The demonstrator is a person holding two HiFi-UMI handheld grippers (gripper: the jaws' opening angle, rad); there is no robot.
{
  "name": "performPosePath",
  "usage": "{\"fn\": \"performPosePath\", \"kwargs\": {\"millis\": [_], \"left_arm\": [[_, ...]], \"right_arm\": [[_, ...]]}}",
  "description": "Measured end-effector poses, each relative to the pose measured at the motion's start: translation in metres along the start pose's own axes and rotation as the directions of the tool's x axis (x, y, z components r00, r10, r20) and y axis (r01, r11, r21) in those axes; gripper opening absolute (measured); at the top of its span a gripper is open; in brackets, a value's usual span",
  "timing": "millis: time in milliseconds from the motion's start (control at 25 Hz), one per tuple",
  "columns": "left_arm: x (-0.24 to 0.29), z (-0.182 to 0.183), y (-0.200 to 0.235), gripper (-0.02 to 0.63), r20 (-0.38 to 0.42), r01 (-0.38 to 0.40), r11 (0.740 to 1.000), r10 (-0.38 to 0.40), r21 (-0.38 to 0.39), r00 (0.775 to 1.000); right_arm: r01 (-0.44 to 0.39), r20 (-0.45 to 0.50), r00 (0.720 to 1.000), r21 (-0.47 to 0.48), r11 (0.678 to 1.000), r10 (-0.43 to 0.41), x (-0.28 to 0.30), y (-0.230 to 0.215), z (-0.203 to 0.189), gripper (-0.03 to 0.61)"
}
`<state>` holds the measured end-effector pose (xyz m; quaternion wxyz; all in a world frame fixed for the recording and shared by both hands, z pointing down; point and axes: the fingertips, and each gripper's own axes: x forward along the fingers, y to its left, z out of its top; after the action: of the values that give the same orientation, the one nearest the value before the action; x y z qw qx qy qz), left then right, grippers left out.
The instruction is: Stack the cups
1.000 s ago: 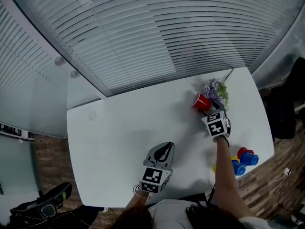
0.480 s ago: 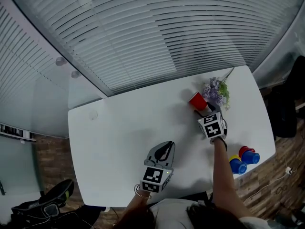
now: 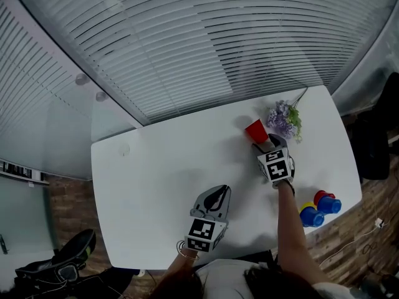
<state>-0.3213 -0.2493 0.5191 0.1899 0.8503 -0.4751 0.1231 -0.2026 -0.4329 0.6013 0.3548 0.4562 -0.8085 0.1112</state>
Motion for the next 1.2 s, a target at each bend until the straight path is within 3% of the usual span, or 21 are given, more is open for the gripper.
{"fn": "performPosePath", "kwargs": {"millis": [520,1200], "left_arm": [[-0.006,-0.001,0.006,0.032,-0.011,-0.02,1.0,0.02,0.004,1.0],[-0.045,0.005,-0.001,0.032,0.046,-0.016,0.999,0.014,0.038,0.999]], "right_arm": [[0.003,0.064,0.998,0.045,0.999,-0.006,0.005,0.005,0.007,0.262],[0.017,0.195,0.98,0.158,0.987,-0.048,-0.059,0.047,0.031,0.256]]}}
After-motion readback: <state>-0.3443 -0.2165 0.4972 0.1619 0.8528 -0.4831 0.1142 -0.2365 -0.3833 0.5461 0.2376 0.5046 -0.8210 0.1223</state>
